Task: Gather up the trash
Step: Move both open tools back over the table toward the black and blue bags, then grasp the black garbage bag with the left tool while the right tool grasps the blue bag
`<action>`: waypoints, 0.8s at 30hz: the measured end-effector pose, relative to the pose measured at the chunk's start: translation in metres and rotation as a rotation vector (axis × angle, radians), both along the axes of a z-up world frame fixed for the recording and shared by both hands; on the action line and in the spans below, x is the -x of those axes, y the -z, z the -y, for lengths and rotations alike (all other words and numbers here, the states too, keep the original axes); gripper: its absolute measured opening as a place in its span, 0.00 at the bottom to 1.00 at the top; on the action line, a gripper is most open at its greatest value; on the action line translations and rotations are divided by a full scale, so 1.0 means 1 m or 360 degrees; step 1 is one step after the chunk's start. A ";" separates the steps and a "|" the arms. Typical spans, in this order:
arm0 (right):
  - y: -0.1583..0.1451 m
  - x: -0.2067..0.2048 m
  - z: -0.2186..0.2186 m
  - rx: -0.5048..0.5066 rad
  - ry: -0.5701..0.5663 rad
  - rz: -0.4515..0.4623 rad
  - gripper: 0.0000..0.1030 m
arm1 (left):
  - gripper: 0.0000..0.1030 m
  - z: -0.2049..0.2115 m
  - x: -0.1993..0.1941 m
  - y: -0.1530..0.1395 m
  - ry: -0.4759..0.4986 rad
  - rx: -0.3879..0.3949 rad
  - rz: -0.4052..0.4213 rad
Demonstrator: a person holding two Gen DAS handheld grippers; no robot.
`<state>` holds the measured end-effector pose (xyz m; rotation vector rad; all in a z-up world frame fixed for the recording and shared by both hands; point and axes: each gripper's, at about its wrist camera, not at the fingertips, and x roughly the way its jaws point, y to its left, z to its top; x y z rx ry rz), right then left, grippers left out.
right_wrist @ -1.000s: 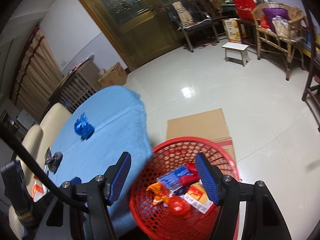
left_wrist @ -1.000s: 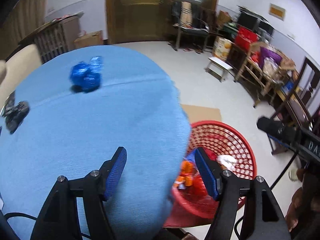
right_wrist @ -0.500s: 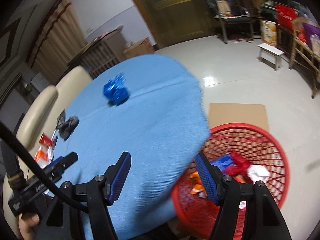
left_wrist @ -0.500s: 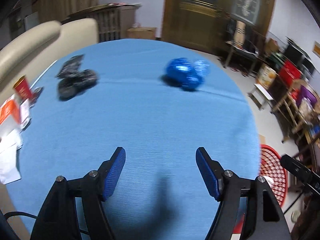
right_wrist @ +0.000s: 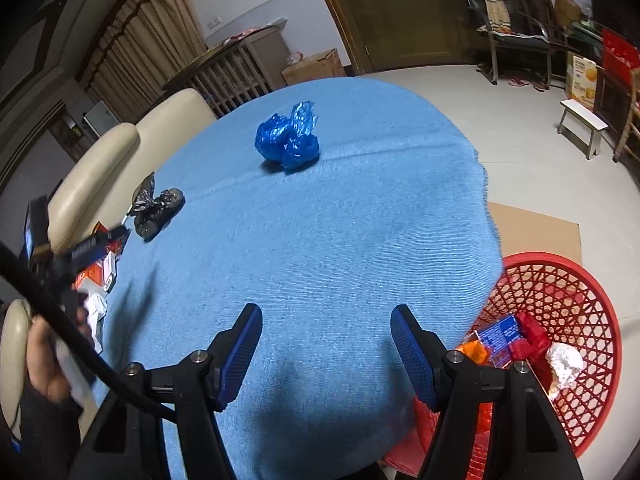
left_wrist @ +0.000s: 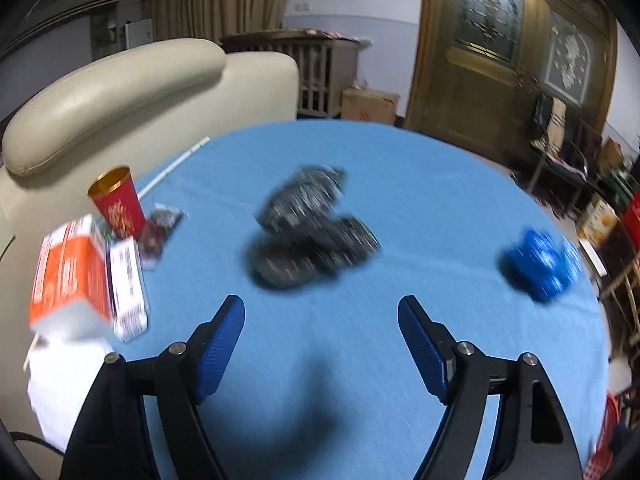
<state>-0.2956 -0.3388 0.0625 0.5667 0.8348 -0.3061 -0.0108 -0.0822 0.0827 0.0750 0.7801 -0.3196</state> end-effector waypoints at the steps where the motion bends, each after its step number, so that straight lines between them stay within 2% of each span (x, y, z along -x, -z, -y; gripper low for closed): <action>1: 0.002 -0.003 0.000 -0.0005 -0.0002 -0.0009 0.68 | 0.78 0.001 -0.011 0.002 0.0001 0.0002 0.0005; 6: 0.007 -0.011 0.005 -0.0016 0.0009 -0.0043 0.68 | 0.78 0.016 -0.056 0.022 0.0081 -0.0025 -0.0060; 10: 0.011 -0.012 0.012 -0.0022 0.0035 -0.0066 0.68 | 0.78 0.027 -0.074 0.036 0.0133 -0.0106 -0.0066; 14: 0.014 -0.014 0.019 -0.0029 0.0063 -0.0084 0.68 | 0.78 0.036 -0.094 0.059 0.0146 -0.0146 -0.0171; 15: 0.015 -0.014 0.021 -0.0031 0.0071 -0.0086 0.68 | 0.70 0.035 -0.098 0.065 0.0143 -0.0131 -0.0206; 16: 0.015 -0.015 0.022 -0.0035 0.0076 -0.0090 0.68 | 0.49 0.034 -0.100 0.069 0.0138 -0.0117 -0.0239; 19: 0.019 -0.018 0.023 -0.0035 0.0079 -0.0111 0.68 | 0.32 0.034 -0.097 0.071 0.0111 -0.0163 -0.0210; 24: 0.019 -0.039 0.022 -0.0010 0.0033 -0.0100 0.68 | 0.28 0.030 -0.071 0.065 0.0102 -0.0166 -0.0214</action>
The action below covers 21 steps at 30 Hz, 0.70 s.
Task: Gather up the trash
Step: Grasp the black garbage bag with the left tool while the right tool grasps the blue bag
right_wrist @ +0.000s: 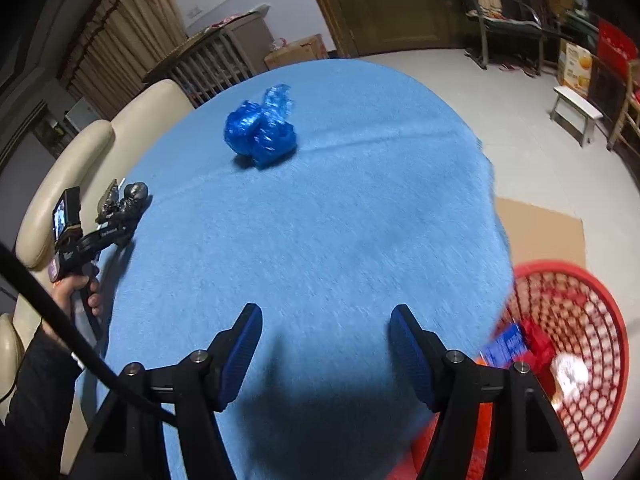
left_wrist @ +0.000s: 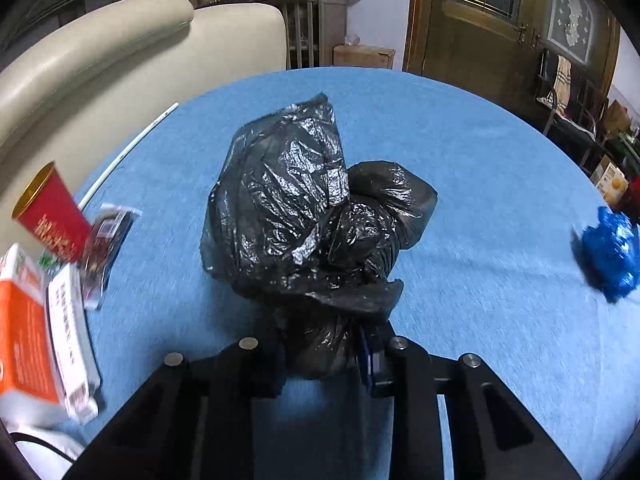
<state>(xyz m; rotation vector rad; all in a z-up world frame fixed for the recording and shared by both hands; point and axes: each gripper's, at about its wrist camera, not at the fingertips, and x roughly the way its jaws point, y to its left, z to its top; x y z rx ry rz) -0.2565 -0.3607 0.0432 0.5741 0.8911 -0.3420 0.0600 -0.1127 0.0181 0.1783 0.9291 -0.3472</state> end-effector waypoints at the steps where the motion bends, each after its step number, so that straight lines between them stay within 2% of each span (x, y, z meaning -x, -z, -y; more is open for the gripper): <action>1: -0.001 -0.007 0.000 0.0015 -0.0012 0.0010 0.68 | 0.28 -0.001 0.005 -0.001 -0.0010 0.0006 0.0002; 4: -0.009 -0.037 0.006 0.0052 -0.0050 0.0073 0.68 | 0.28 -0.004 0.027 -0.002 -0.0010 0.0009 0.0009; 11: -0.034 -0.138 0.017 0.0305 -0.0177 0.0180 0.68 | 0.28 -0.006 0.061 -0.003 0.0007 0.0032 -0.0008; 17: -0.027 -0.211 0.014 0.0572 -0.0290 0.0091 0.68 | 0.28 -0.016 0.061 -0.003 -0.0037 0.0063 -0.0035; 21: 0.002 -0.247 0.011 0.0544 -0.0401 -0.0070 0.68 | 0.28 -0.018 0.060 -0.002 -0.0058 0.0049 -0.0062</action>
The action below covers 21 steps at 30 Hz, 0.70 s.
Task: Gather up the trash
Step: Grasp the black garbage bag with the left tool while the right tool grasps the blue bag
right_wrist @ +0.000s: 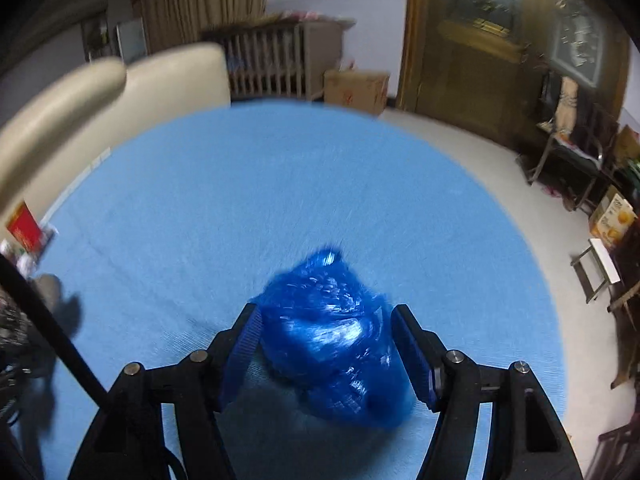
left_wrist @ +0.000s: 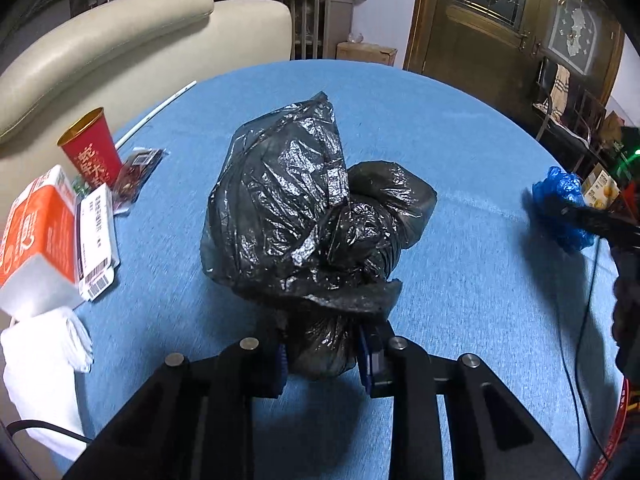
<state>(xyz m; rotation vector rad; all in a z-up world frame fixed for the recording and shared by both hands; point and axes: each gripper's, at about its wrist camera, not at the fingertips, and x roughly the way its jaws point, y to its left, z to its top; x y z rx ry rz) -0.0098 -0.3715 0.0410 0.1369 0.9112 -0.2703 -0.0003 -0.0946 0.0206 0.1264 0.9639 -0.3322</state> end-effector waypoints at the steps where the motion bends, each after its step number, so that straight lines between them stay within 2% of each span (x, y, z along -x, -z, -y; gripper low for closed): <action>1: 0.009 -0.006 0.000 -0.0017 0.0004 -0.0061 0.67 | 0.28 -0.001 0.001 0.000 -0.0004 -0.0009 -0.0005; 2: 0.015 -0.009 0.001 -0.0020 0.0018 -0.0099 0.59 | 0.28 -0.002 0.005 0.000 -0.0006 -0.0015 -0.0005; 5: 0.016 -0.003 0.000 -0.0056 0.0039 -0.0090 0.55 | 0.28 -0.004 0.009 -0.003 -0.0013 -0.0032 0.0006; 14: -0.009 0.058 -0.013 -0.0185 0.0075 0.0016 0.55 | 0.28 0.001 0.041 -0.022 -0.0001 0.0002 0.0044; 21: -0.018 0.127 -0.030 -0.0331 0.0093 0.0093 0.55 | 0.28 0.004 0.078 -0.037 0.0033 0.0048 0.0084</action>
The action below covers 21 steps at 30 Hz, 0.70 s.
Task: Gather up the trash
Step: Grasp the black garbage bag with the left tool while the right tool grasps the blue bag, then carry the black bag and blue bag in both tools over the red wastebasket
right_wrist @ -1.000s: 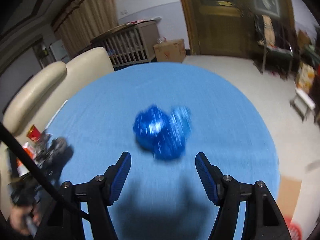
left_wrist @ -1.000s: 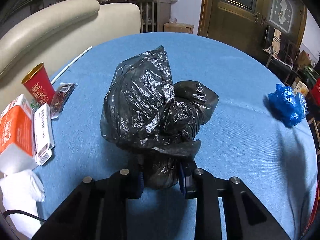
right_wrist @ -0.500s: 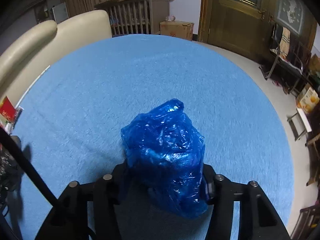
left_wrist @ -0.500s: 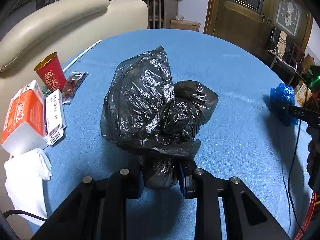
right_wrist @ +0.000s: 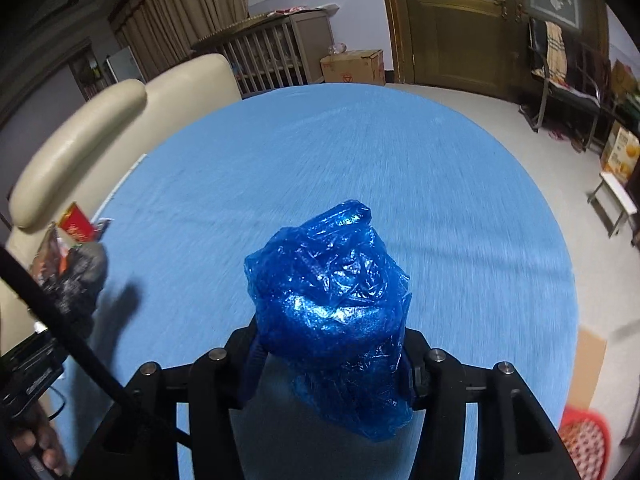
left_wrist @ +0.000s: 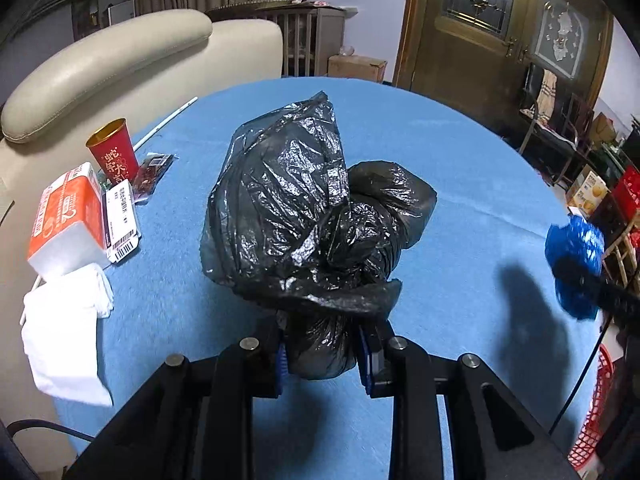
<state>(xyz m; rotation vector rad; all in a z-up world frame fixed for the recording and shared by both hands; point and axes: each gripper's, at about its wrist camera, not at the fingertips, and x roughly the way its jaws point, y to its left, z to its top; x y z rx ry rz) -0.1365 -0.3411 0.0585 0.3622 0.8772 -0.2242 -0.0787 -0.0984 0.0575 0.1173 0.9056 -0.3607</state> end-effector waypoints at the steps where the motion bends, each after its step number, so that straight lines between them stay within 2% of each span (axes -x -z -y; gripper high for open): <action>1: -0.002 0.006 -0.004 -0.0027 0.0003 0.0013 0.55 | 0.28 0.001 0.005 -0.001 0.0009 0.0003 0.0003; 12: -0.018 0.088 -0.030 -0.0219 0.0005 0.0155 0.55 | 0.28 0.010 0.041 -0.006 0.0070 -0.0004 0.0023; 17: -0.014 0.111 -0.033 -0.0323 0.0012 0.0185 0.55 | 0.28 0.018 0.049 -0.006 0.0101 -0.0018 0.0023; 21: -0.012 0.125 -0.033 -0.0348 0.0029 0.0202 0.55 | 0.28 0.027 0.053 -0.004 0.0134 -0.0030 0.0019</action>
